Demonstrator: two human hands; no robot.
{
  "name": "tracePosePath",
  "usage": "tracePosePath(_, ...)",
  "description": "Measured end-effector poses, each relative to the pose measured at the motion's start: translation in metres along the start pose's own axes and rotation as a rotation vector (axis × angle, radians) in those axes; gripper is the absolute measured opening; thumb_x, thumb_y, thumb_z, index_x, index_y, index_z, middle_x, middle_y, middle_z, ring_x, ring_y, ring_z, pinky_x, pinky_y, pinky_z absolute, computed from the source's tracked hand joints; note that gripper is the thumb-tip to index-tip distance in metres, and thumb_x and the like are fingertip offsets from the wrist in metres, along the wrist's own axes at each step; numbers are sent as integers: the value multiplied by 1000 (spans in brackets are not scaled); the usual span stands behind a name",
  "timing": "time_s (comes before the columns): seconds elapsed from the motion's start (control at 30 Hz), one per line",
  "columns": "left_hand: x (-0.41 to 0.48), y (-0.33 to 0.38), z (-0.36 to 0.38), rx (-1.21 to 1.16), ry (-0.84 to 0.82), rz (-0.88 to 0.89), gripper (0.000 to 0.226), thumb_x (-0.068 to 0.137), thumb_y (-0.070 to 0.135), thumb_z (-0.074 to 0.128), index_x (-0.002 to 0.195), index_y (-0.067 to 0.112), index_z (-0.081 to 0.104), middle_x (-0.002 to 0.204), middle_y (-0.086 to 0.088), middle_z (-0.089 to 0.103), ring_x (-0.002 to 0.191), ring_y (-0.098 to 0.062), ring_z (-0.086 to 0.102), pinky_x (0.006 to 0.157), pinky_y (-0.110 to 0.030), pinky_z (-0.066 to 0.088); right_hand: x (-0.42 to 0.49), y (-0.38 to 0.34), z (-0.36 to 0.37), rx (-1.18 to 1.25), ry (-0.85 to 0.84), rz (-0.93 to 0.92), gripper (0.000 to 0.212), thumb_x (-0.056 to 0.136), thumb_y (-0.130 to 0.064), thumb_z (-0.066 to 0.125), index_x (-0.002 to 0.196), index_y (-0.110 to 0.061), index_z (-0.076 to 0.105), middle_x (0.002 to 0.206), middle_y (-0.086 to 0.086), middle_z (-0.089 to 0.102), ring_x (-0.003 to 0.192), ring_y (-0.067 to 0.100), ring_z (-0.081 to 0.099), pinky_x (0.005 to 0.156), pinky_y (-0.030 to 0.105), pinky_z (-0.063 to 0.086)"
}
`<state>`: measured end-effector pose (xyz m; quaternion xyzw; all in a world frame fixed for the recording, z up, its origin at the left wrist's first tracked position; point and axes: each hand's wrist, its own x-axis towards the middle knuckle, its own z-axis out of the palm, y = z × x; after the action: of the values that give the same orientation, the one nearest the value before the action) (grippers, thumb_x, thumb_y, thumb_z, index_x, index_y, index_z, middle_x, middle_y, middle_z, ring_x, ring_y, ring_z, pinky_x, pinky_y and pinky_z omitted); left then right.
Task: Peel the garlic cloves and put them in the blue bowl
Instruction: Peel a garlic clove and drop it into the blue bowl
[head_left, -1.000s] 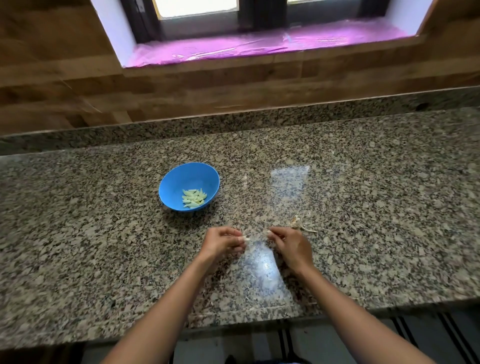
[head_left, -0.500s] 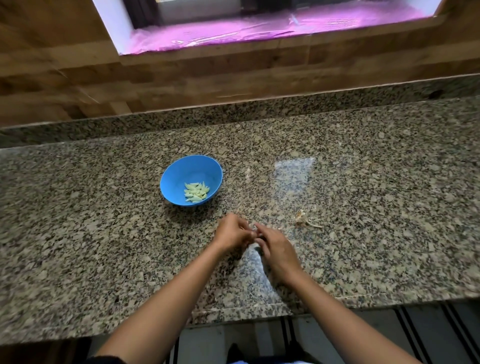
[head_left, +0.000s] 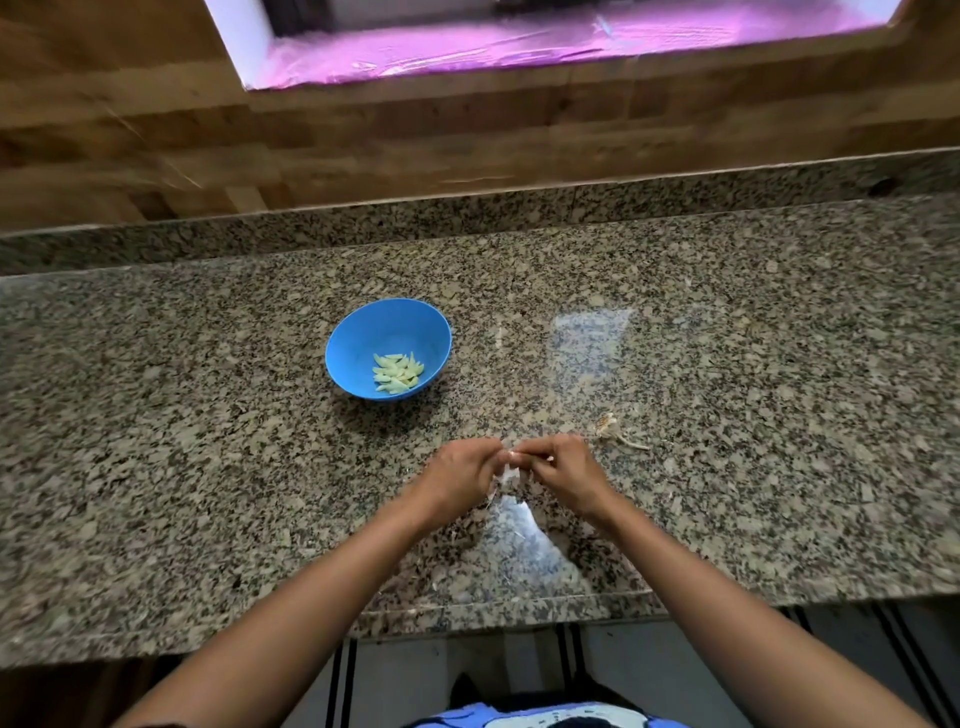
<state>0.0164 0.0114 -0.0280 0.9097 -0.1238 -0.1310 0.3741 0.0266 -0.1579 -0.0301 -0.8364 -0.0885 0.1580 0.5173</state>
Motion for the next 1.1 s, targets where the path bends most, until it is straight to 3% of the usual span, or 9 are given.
tracePosePath(0.17, -3, 3, 3, -729, -125, -305, 30, 100, 18, 37, 75, 10, 52, 63, 2, 46, 54, -8, 38, 51, -19, 33, 3, 7, -1, -373, 59, -404, 33, 91, -23, 45, 85, -5, 72, 69, 5, 68, 54, 8, 56, 52, 10, 45)
tracePosePath(0.23, -5, 5, 6, -765, -162, -377, 30, 100, 18, 37, 76, 10, 52, 63, 2, 45, 54, -8, 38, 51, -18, 33, 5, 8, -2, -453, 7, -427, 39, 91, -30, 41, 85, -6, 71, 71, 5, 67, 58, 9, 57, 59, 16, 49)
tracePosePath(0.3, -6, 2, 10, -421, -51, -264, 27, 100, 19, 41, 81, 8, 57, 68, 2, 49, 60, -9, 43, 54, -17, 37, 4, 4, -2, -338, -40, -230, 26, 92, -24, 50, 86, -10, 71, 73, 3, 66, 58, 7, 54, 59, 17, 46)
tracePosePath(0.37, -8, -7, 11, 10, 149, -12, 23, 97, 15, 45, 84, 5, 60, 74, 1, 54, 68, -10, 49, 59, -12, 42, 0, -1, -2, 99, -193, 49, 21, 90, -21, 56, 74, -16, 68, 65, 0, 60, 52, 6, 46, 50, 18, 37)
tracePosePath(0.47, -9, -13, 10, 166, 220, 246, 22, 94, 12, 44, 85, 3, 63, 76, -2, 58, 67, -11, 51, 61, -10, 41, -6, 0, 1, 433, -265, 197, 26, 91, -20, 54, 68, -16, 64, 63, 0, 56, 54, 9, 45, 52, 22, 34)
tracePosePath(0.63, -4, -6, 8, -139, 369, -16, 9, 87, 22, 65, 87, 13, 69, 73, 8, 64, 63, 1, 57, 55, -9, 43, -4, -7, 12, 286, -5, 117, 19, 89, -21, 60, 73, -12, 67, 59, -2, 58, 52, 4, 49, 57, 18, 41)
tracePosePath(0.77, -5, -2, 6, -34, 397, 23, 10, 91, 18, 60, 88, 11, 67, 71, 6, 60, 60, 1, 51, 52, -10, 38, -1, -5, 14, 89, 6, 84, 26, 90, -29, 58, 64, -27, 62, 58, -6, 56, 55, 10, 47, 60, 34, 40)
tracePosePath(0.93, -5, 1, 14, 66, 381, 53, 17, 96, 12, 51, 81, 9, 59, 71, 5, 50, 62, -1, 42, 55, -13, 32, -4, -5, 16, -17, 73, 89, 28, 92, -28, 55, 64, -26, 61, 55, -12, 51, 50, 8, 40, 51, 23, 33)
tracePosePath(1.1, -3, 5, 19, 40, 420, 18, 17, 96, 11, 50, 80, 10, 56, 68, 6, 49, 59, -3, 42, 52, -13, 35, -5, -5, 13, -126, 103, 98, 18, 93, -28, 54, 87, -23, 70, 60, -10, 55, 49, 6, 40, 47, 17, 30)
